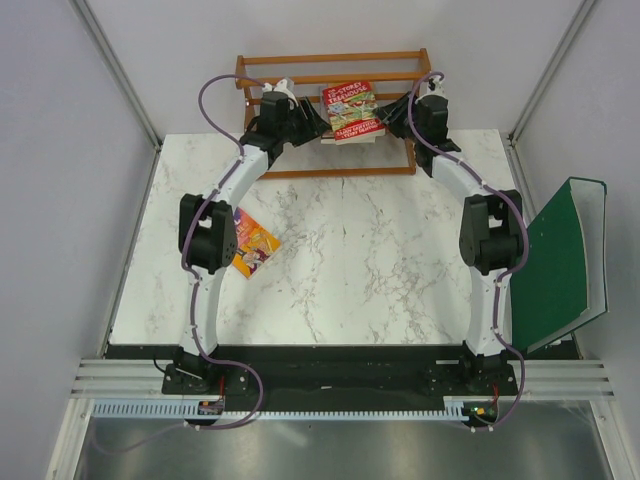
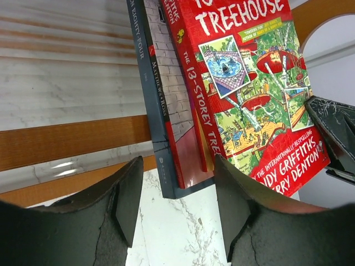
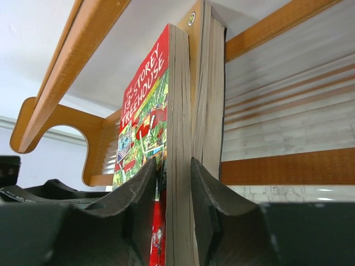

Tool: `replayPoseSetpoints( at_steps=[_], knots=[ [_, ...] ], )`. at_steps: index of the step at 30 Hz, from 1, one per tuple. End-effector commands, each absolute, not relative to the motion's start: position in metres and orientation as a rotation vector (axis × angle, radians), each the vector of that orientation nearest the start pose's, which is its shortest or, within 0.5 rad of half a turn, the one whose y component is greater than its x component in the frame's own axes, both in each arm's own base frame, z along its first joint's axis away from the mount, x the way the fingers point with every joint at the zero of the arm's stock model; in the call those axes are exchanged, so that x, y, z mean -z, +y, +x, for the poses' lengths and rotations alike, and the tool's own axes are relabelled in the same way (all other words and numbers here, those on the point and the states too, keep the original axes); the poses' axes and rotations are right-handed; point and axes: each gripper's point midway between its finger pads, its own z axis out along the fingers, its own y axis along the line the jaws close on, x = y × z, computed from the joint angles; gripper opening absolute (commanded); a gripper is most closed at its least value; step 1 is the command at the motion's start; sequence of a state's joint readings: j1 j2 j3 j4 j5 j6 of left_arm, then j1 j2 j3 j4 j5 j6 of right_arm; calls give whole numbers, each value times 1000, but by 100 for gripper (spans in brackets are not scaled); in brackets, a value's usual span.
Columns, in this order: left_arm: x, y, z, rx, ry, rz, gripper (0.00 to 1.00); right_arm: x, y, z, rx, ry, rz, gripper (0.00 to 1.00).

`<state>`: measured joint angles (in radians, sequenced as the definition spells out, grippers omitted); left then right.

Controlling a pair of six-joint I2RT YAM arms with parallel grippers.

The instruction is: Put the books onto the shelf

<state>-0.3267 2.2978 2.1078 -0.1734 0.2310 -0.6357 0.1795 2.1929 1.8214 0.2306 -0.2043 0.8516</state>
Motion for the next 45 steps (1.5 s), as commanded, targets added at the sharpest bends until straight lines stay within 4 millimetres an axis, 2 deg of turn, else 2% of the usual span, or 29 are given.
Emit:
replayPoseSetpoints(
  at_steps=[1, 6, 17, 18, 27, 35, 45],
  knots=[
    [-239, -278, 608, 914, 1943, -138, 59, -269, 190, 630, -983, 1642, 406, 36],
    [-242, -282, 609, 940, 1935, -127, 58, -271, 200, 631, -1013, 1638, 383, 29],
    [-239, -292, 608, 996, 1941, -87, 57, -261, 213, 621, -1025, 1661, 363, 27],
    [-241, -291, 608, 999, 1937, -82, 57, -256, 213, 621, -1023, 1672, 371, 27],
    [-244, -295, 609, 1032, 1927, -47, 58, -253, 210, 614, -1032, 1666, 390, 34],
    [-251, -285, 604, 1000, 1925, -34, 59, -265, 201, 605, -998, 1643, 392, 41],
    [-252, -284, 600, 1015, 1929, -16, 59, -280, 183, 593, -986, 1606, 410, 44]
  ],
)
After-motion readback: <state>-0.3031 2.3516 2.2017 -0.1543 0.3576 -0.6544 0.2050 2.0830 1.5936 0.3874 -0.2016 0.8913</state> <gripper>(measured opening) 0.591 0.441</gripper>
